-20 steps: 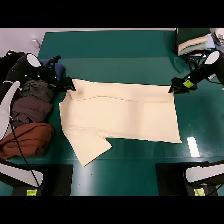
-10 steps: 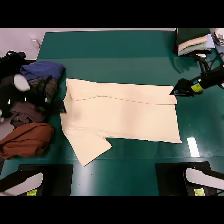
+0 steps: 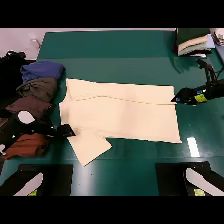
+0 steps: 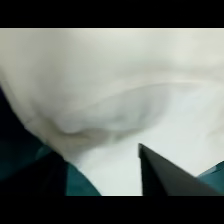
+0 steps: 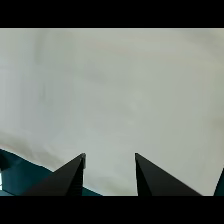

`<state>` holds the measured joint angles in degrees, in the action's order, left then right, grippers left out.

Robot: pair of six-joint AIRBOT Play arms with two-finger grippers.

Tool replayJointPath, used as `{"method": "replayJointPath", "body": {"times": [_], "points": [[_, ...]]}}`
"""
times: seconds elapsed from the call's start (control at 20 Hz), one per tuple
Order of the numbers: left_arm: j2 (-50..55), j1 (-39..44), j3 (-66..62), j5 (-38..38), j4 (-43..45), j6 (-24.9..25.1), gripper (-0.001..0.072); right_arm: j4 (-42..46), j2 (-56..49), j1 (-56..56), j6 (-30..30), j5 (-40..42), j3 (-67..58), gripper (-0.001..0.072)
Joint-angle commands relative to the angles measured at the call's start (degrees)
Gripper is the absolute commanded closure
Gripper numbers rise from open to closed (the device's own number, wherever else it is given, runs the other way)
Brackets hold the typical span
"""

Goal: Fold the shirts.

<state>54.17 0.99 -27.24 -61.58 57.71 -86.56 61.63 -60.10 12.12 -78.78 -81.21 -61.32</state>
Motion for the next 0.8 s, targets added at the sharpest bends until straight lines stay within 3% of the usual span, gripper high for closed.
{"method": "replayJointPath", "body": {"times": [0.0, 0.05, 0.25, 0.35, 0.55, 0.65, 0.75], "points": [[-0.55, -0.04, 2.12, 3.54, -4.22, 1.81, 0.0497, 0.79, 1.77, 2.38, 0.00, -1.36, 0.66, 0.0348], [-0.57, -0.04, 2.05, 3.54, -4.22, 3.30, 0.0691, 3.28, 1.70, 3.82, 0.09, -3.19, 0.76, 0.0348], [-3.65, -0.04, 1.29, 2.62, -4.15, 4.55, 0.0686, 13.11, 3.15, 12.66, 1.03, -6.80, 10.95, 0.0341], [-5.20, -0.04, 0.81, 2.38, -4.13, 4.57, 0.0685, 12.98, 2.38, 19.12, 2.16, -6.38, 18.53, 0.0218], [-5.55, -0.04, 0.81, 2.38, -4.15, 4.55, 0.0685, 8.63, -3.85, 27.87, 2.40, -3.43, 28.50, 0.0226], [-5.55, -0.04, 0.81, 2.23, -4.15, 4.55, 0.0685, 4.61, -6.64, 27.30, 3.06, -0.52, 30.71, 0.0279], [-5.55, -0.04, 0.81, 2.14, -4.17, 4.55, 0.0685, 2.73, -8.44, 23.85, 3.06, 2.10, 31.19, 0.0288]]}}
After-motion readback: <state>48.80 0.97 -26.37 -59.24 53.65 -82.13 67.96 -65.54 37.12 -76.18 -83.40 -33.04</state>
